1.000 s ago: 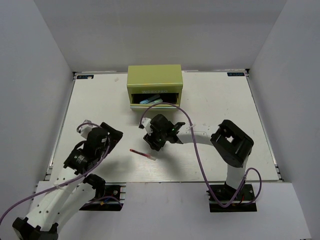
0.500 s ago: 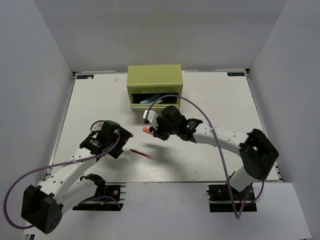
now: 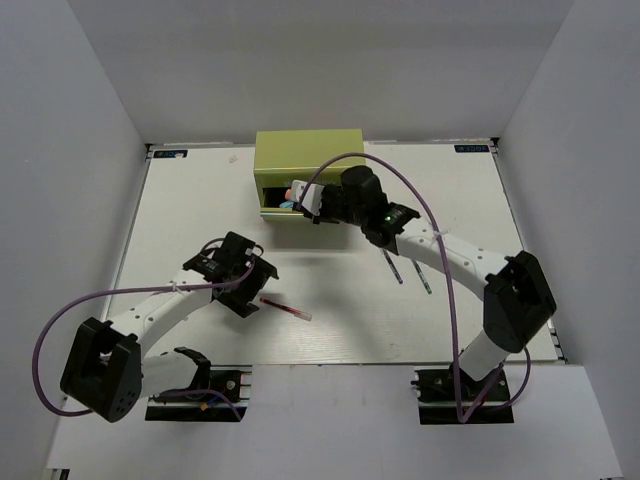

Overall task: Sort the stationery into containers
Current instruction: Place the stationery in the drawer, then close the drawer in the storage box.

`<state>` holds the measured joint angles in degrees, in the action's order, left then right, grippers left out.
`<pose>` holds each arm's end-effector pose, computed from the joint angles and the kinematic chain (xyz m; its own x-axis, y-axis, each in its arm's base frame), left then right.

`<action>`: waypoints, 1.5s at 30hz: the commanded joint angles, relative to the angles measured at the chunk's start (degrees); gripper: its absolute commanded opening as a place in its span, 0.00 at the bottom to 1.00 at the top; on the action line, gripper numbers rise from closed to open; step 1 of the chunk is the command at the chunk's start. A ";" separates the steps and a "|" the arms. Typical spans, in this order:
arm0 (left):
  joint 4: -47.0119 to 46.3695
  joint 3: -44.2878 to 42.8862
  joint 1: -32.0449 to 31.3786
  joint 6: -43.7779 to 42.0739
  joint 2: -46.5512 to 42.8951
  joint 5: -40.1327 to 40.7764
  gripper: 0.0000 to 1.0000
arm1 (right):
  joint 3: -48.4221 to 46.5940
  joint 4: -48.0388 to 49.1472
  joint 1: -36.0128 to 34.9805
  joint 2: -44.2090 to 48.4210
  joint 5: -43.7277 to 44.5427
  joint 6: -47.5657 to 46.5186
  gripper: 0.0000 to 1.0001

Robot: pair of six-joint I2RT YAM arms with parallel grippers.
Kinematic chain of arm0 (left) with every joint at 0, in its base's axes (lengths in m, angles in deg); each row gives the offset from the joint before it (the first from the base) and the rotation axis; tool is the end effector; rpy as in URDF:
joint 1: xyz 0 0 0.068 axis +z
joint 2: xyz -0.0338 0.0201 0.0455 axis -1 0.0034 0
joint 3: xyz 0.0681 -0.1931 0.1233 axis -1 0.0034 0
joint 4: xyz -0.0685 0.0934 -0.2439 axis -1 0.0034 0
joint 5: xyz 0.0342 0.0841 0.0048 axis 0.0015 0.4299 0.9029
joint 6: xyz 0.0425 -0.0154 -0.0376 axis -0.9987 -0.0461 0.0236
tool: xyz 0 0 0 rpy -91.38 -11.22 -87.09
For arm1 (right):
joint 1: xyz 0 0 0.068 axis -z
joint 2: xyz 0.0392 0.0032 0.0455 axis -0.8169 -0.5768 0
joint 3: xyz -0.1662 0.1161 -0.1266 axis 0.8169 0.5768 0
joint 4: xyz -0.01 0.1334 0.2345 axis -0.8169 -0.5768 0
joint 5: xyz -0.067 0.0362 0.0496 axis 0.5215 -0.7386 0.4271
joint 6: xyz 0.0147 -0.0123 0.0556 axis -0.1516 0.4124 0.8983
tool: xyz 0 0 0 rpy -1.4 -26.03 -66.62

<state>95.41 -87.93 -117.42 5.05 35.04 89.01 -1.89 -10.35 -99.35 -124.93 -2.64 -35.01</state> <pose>0.2022 -0.1039 0.1443 -0.5757 -0.8122 -0.0940 -0.7393 0.5662 -0.3646 0.2765 0.2820 0.2746 0.4188 -0.5794 -0.6992 -0.7177 0.2606 -0.6457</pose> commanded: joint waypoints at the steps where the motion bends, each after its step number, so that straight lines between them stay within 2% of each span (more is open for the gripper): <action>1: -0.71 -2.01 -0.33 0.46 0.30 -1.54 1.00 | -5.28 4.44 1.95 -3.12 -0.12 -8.67 0.04; 3: -0.71 -2.01 -0.33 0.46 0.30 -1.54 1.00 | -7.56 3.04 3.27 -5.22 -1.09 -9.48 0.08; 6: -0.71 -1.41 -0.33 0.46 0.30 -1.54 1.00 | -11.61 -0.30 4.76 -8.40 -3.02 -10.27 0.21; 7: -0.71 -1.40 -0.33 0.46 -0.22 -1.54 1.00 | -12.49 -1.87 5.20 -8.93 -3.29 -9.75 0.29; 8: -0.71 -1.40 -0.33 0.46 -0.22 -1.54 1.00 | -14.84 -2.06 5.55 -10.76 -3.72 -9.66 0.47; 9: -0.71 -0.79 -0.33 0.46 -0.83 -1.54 1.00 | -15.65 -6.15 5.81 -11.21 -3.99 -9.05 0.53; 11: -0.71 -0.78 -0.33 0.46 -0.84 -2.06 1.00 | -17.32 -7.42 6.26 -11.65 -5.91 -8.17 0.65; 16: -0.71 -0.26 -0.33 0.46 -0.23 -2.59 1.00 | -16.45 -9.09 6.96 -9.03 -10.31 -6.76 0.66; 23: -0.71 -0.26 -0.33 0.46 1.01 -3.12 1.00 | -14.08 -10.85 7.40 -6.30 -16.29 -4.73 0.56; 26: -1.24 -0.26 -0.33 0.46 1.53 -3.64 1.00 | -15.12 -18.83 7.66 -6.21 -23.58 -8.15 0.45; 27: -1.24 -0.26 -0.33 0.46 2.14 -3.65 1.00 | -16.09 -20.94 7.84 -6.47 -28.55 -10.95 0.26; 28: -1.24 -0.26 -0.33 0.46 2.15 -3.65 1.00 | -17.32 -28.71 7.49 -7.17 -29.56 -12.54 0.16; 30: -1.24 -0.26 -0.33 0.46 2.67 -3.65 1.00 | -20.12 -35.59 7.05 -9.88 -31.76 -19.27 0.00; 32: -1.24 -0.26 -0.33 0.46 2.68 -4.17 1.00 | -21.54 -41.58 6.87 -11.65 -31.51 -21.95 0.00; 34: -1.24 -0.26 -0.33 0.46 2.68 -4.17 1.00 | -23.22 -41.97 6.96 -14.46 -28.28 -21.88 0.00; 37: -0.71 -0.26 -0.33 0.46 3.73 -4.17 0.98 | -22.25 -33.74 6.70 -16.22 -21.35 -16.88 0.00; 42: -0.71 -0.26 -0.33 0.98 4.95 -4.17 0.95 | -22.86 -30.46 6.70 -18.77 -14.73 -14.07 0.00; 44: -0.71 -0.26 -0.33 0.99 5.57 -4.17 0.95 | -22.60 -26.26 6.52 -20.00 -8.60 -12.39 0.00; 45: -0.71 -0.78 -0.33 0.99 6.10 -4.17 0.95 | -22.43 -22.75 6.35 -20.01 -7.00 -8.47 0.00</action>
<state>94.61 -88.15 -117.42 5.40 40.48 85.14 -22.93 -42.28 -92.71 -144.67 -18.36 -49.48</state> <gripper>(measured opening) 0.959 0.012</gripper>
